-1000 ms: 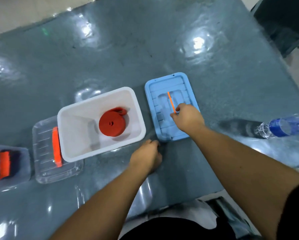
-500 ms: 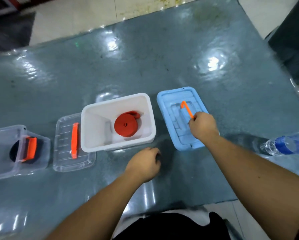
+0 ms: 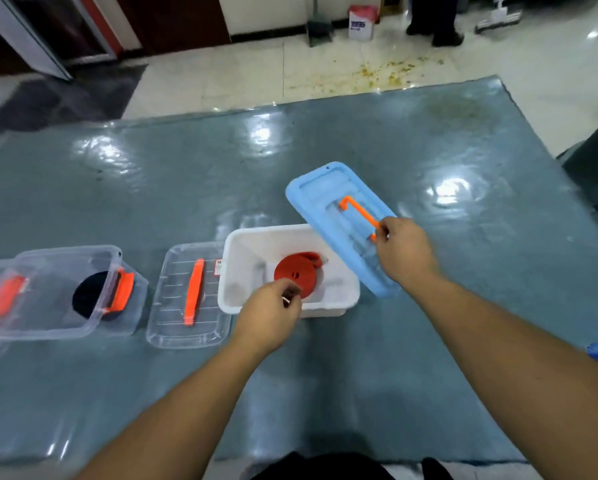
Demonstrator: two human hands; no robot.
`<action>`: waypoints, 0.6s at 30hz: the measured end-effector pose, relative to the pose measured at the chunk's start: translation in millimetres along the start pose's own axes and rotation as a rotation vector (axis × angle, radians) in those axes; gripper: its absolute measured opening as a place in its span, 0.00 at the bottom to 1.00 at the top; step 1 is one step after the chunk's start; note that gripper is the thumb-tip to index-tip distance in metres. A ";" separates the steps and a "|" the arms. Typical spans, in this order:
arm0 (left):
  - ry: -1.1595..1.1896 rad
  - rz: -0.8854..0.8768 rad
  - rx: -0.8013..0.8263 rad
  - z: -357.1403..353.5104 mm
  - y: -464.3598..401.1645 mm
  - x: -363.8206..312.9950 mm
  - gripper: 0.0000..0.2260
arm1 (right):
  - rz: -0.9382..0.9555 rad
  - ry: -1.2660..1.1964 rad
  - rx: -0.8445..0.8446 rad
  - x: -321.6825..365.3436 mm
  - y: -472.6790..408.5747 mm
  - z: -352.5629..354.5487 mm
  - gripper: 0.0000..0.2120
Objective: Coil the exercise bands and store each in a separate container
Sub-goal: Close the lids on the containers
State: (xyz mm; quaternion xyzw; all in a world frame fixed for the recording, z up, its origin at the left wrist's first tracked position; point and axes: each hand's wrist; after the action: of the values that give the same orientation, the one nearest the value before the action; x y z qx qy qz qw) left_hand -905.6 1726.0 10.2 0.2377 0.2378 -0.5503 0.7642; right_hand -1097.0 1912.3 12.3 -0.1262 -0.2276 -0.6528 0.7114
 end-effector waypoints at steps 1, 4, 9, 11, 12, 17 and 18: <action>0.017 0.035 -0.027 6.6 -0.8 8.4 0.08 | 0.040 0.020 -0.003 9.7 2.5 -2.7 0.10; 0.069 0.134 -0.084 26.4 -2.2 36.1 0.08 | 0.103 0.096 -0.012 34.4 13.7 -12.3 0.10; 0.114 0.205 -0.254 49.2 -6.9 78.3 0.07 | 0.181 0.239 0.009 62.0 32.2 -31.5 0.10; 0.168 0.240 -0.311 53.9 -9.8 89.9 0.07 | 0.207 0.282 0.034 66.1 37.1 -39.3 0.10; 0.188 0.249 -0.325 55.3 -11.4 94.5 0.08 | 0.214 0.302 0.055 66.9 39.4 -43.1 0.10; 0.199 0.237 -0.258 54.2 -19.7 110.6 0.19 | 0.232 0.304 0.101 64.7 46.6 -51.4 0.11; 0.199 0.231 -0.243 53.4 -20.8 112.6 0.20 | 0.243 0.314 0.105 65.5 46.6 -51.5 0.11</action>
State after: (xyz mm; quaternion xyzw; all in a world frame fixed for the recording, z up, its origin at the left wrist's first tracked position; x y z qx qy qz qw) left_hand -888.4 1604.8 -21.0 0.2228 0.3481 -0.4001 0.8180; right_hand -1040.0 1836.1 5.3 -0.0122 -0.1307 -0.5611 0.8172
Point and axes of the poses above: each hand's wrist, its own y-axis away from the middle knuckle, its own z-axis out of the back of the hand, x = y × z, and after that the axes turned 12 degrees about -z, right-handed
